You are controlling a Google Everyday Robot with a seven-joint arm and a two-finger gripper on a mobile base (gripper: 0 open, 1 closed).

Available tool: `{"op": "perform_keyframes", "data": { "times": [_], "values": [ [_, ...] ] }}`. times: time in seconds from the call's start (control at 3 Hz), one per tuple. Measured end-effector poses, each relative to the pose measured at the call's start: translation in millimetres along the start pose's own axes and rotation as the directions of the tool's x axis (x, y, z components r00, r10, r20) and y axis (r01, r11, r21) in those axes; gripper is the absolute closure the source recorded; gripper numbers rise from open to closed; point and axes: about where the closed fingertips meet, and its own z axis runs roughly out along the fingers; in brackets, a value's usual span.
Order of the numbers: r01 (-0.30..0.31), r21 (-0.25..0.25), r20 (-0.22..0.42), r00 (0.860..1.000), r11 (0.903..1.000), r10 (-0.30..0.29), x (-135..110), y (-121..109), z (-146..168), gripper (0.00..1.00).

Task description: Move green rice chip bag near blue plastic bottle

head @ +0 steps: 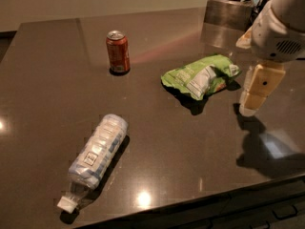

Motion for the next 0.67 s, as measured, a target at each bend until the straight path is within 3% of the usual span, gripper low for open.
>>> {"op": "perform_keyframes", "data": {
  "times": [0.67],
  "values": [
    [0.057,-0.033,0.012,0.998,0.9978,-0.056,-9.6,-38.5,48.3,0.0]
  ]
}}
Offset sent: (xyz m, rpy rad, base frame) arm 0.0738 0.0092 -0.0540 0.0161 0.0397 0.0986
